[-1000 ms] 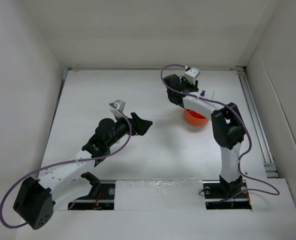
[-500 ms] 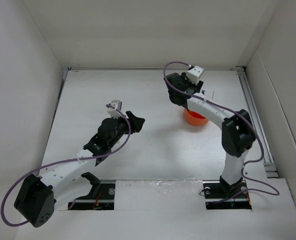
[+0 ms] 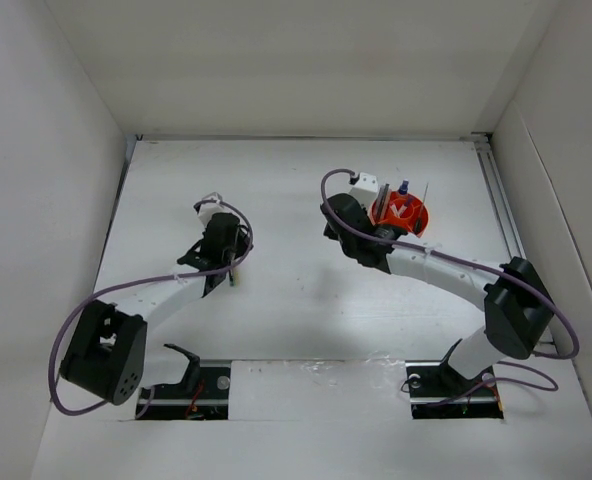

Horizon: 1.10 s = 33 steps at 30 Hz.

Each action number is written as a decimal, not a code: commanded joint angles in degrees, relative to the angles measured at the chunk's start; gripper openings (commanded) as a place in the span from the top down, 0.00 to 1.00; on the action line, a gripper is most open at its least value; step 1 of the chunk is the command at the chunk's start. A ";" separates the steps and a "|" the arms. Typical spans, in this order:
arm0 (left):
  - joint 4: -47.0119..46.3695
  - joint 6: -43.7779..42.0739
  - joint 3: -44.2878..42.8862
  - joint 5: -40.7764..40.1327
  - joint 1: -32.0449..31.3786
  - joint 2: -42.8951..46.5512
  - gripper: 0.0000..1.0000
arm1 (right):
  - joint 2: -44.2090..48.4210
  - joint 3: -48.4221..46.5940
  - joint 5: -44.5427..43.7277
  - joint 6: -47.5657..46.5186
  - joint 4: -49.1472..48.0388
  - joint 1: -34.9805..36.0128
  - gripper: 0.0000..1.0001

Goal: Sort the stationery into containers
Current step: Place the stationery into the container, then grab a piece of stationery with the left arm

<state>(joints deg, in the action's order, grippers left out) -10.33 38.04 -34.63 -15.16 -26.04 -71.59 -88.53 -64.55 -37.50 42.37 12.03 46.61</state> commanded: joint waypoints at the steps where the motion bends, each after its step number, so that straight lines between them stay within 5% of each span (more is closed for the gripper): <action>1: 3.02 1.25 -2.11 -0.65 1.96 -0.57 0.78 | 0.47 -0.13 4.80 0.96 -4.91 0.68 1.00; 5: 5.66 1.86 -3.42 -4.26 1.96 -3.20 0.72 | 0.99 -0.13 5.33 0.96 -6.14 1.38 0.99; 12: 10.23 1.86 -8.69 -6.38 3.98 -12.77 0.72 | 2.14 1.01 6.47 1.58 -7.28 1.38 0.68; 33: 7.87 -0.60 -8.52 -3.13 7.23 -18.49 0.67 | 1.61 1.01 7.00 1.58 -7.29 1.38 0.67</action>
<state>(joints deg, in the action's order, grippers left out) -3.22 38.52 -42.57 -19.94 -19.05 -88.73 -88.53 -63.75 -30.79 43.59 8.05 47.40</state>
